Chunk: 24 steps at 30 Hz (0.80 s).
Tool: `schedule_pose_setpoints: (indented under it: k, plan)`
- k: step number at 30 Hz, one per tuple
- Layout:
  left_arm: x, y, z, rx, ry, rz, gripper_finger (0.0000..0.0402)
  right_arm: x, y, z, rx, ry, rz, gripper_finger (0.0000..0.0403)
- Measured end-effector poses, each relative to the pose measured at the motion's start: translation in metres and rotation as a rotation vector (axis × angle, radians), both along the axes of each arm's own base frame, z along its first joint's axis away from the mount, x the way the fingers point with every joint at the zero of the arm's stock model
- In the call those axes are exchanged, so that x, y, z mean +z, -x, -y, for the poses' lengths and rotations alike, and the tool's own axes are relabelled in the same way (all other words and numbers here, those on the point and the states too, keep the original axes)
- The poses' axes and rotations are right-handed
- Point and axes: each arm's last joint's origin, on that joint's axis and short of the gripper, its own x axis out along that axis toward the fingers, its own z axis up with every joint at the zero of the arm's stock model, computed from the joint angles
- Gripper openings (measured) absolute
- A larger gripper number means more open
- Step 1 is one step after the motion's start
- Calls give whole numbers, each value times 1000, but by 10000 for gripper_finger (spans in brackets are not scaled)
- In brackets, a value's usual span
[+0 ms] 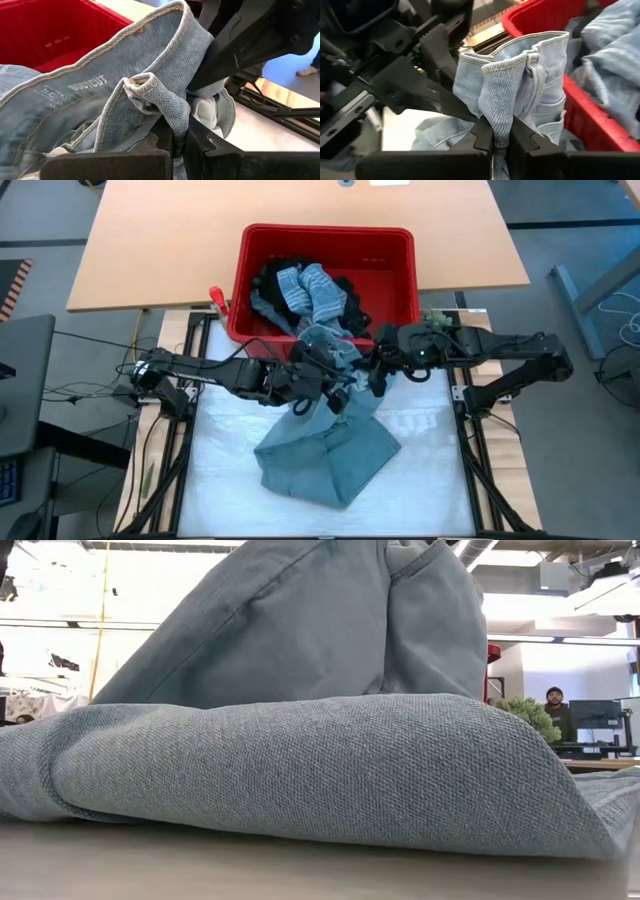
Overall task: Fold Laundry from Bin
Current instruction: Fold the light blue pants
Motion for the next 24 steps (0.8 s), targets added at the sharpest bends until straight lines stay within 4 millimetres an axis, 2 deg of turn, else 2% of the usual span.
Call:
schedule_pose_setpoints:
  k: [4, 9, 17, 19, 24]
  plan:
    - [1, 0, -1, 4, 1, 8, 0, 0, 0, -1, 28, -14, 3, 92]
    - [1, -1, 0, 0, 4, 14, 0, -1, 0, -1, 172, -89, -9, 145]
    - [5, -4, -1, 12, 44, 90, 0, -4, -5, -2, 174, -70, -24, 239]
    - [4, -5, 0, 10, 44, 90, 0, -8, -12, -5, 183, -68, -33, 252]
    - [3, -5, 0, 20, 92, 110, 0, -7, -14, -6, 170, -23, -14, 260]
